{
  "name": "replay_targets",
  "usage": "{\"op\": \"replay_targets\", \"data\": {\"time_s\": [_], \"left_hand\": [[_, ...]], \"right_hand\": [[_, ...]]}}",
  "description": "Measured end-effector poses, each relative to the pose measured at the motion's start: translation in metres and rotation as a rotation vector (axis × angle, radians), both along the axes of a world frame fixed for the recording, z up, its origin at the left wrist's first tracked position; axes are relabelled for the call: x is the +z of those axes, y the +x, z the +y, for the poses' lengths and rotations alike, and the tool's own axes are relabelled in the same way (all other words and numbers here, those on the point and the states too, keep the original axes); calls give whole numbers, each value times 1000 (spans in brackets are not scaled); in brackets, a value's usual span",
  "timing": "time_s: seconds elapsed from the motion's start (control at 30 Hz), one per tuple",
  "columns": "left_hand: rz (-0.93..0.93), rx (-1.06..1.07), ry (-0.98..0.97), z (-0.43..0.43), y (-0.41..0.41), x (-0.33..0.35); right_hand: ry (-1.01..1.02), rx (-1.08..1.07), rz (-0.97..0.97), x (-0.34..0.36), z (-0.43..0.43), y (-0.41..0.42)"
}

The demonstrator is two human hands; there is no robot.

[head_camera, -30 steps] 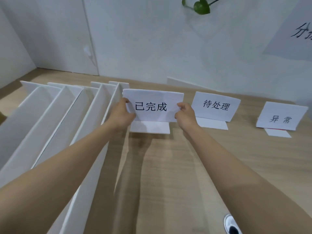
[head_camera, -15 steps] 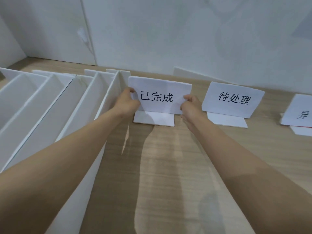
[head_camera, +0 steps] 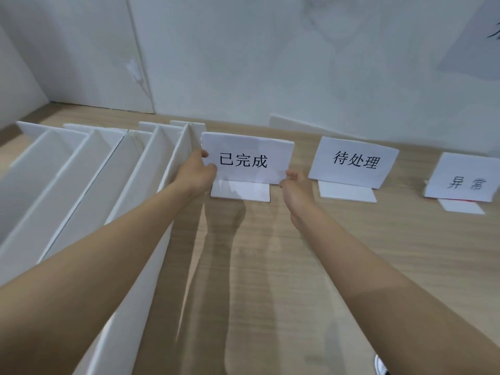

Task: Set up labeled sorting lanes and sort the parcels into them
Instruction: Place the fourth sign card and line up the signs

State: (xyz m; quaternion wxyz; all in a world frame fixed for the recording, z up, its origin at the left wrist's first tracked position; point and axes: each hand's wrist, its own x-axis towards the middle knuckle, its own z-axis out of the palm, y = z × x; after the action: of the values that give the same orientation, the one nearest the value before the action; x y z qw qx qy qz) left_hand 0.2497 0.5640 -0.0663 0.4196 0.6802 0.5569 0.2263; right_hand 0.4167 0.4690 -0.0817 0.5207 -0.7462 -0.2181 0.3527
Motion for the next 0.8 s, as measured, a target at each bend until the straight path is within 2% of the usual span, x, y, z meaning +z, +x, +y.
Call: {"op": "replay_targets", "data": {"time_s": [0.27, 0.5, 0.8], "left_hand": [[102, -83, 211, -74, -34, 66], [148, -94, 286, -137, -66, 128], [186, -118, 357, -222, -127, 196]], "right_hand": [[29, 114, -212, 74, -51, -35], [53, 158, -370, 133, -111, -80], [77, 256, -475, 200, -202, -137]]}}
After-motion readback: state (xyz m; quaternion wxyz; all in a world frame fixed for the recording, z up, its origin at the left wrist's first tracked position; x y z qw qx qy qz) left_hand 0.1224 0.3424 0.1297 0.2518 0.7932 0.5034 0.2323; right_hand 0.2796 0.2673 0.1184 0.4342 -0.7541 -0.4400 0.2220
